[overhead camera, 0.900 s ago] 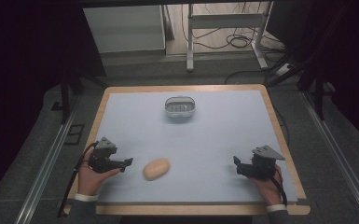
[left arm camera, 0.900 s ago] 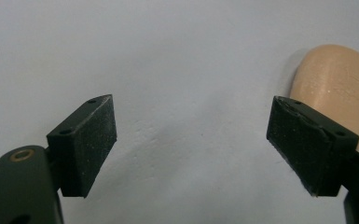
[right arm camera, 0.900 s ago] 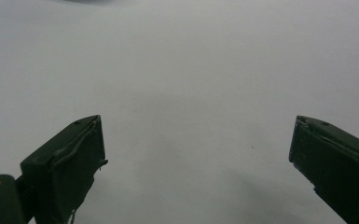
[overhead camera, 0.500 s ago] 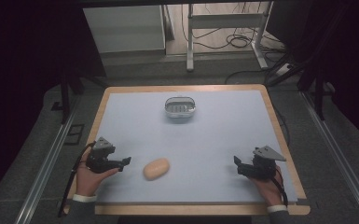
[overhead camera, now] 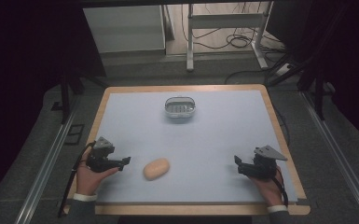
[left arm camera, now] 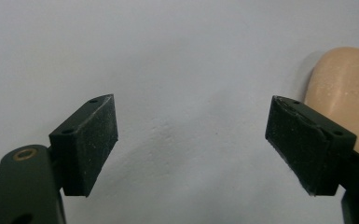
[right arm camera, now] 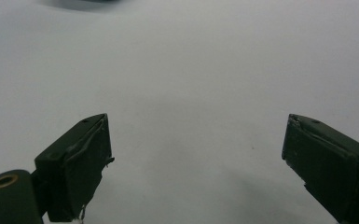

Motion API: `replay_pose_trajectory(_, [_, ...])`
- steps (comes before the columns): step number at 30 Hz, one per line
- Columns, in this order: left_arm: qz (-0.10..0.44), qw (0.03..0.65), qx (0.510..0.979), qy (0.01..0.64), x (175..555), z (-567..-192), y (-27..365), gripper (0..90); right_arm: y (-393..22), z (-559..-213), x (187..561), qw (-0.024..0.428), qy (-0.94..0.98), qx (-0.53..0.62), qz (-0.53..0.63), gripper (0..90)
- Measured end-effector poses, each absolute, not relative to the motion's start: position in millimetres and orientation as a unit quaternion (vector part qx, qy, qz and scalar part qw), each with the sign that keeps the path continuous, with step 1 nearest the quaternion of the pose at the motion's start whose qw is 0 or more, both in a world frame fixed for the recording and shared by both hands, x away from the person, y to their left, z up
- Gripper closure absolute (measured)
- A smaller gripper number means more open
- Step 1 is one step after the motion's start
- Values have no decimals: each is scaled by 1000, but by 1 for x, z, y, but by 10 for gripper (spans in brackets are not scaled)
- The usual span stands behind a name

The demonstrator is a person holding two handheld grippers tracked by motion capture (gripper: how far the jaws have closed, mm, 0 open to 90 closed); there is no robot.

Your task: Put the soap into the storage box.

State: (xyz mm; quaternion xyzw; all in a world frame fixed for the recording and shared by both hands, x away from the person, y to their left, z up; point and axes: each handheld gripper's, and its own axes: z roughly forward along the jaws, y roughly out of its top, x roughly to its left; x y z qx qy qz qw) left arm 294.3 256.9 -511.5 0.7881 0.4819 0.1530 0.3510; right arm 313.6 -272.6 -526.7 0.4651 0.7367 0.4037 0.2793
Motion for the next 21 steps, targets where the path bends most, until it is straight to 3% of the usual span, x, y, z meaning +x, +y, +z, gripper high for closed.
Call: replay_pose_trajectory(21, [151, 346, 792, 479, 295, -510, 253, 168, -273, -527, 314, 282, 731, 473, 403, 80])
